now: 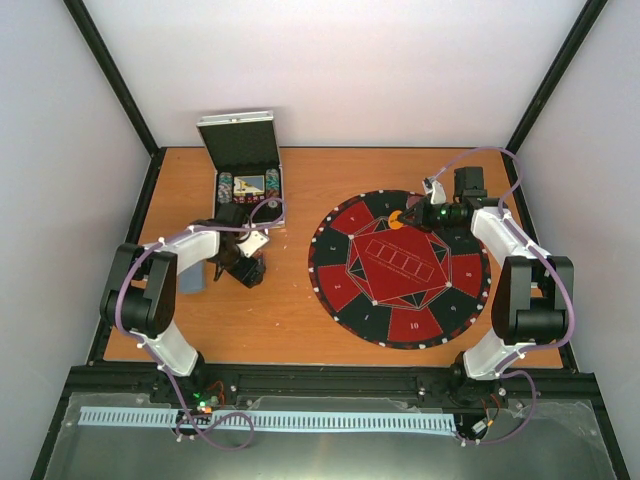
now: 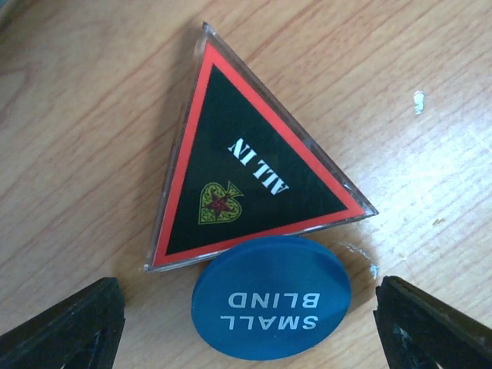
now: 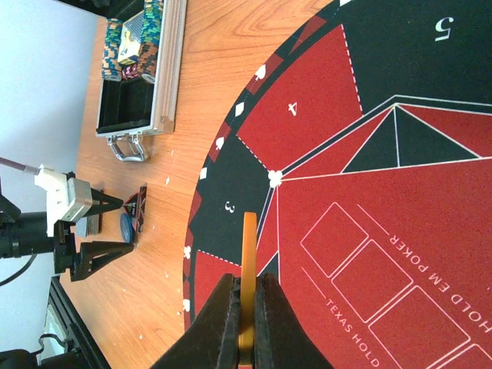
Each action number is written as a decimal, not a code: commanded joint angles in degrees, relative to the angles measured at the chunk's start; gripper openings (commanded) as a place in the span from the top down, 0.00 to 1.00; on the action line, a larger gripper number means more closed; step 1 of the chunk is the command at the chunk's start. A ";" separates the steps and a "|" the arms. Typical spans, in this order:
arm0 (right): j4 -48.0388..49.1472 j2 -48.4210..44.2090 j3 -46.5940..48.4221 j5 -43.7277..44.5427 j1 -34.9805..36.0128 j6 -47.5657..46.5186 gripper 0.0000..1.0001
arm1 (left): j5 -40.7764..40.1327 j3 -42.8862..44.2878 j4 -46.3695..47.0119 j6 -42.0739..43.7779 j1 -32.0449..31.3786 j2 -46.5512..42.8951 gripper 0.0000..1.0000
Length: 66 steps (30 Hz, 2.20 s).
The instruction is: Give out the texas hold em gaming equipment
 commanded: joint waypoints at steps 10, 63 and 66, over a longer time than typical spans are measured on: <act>1.24 0.35 -0.23 -0.51 -0.31 0.26 0.97 | -1.49 -2.78 1.04 -0.96 -0.87 1.68 0.29; 2.53 -7.66 -0.43 5.84 -1.81 1.84 0.97 | 7.12 30.93 -10.32 15.32 -28.53 20.34 0.62; 2.38 -8.40 -0.95 6.74 -1.85 1.51 0.97 | 6.38 30.37 -8.74 14.86 -29.31 21.60 0.59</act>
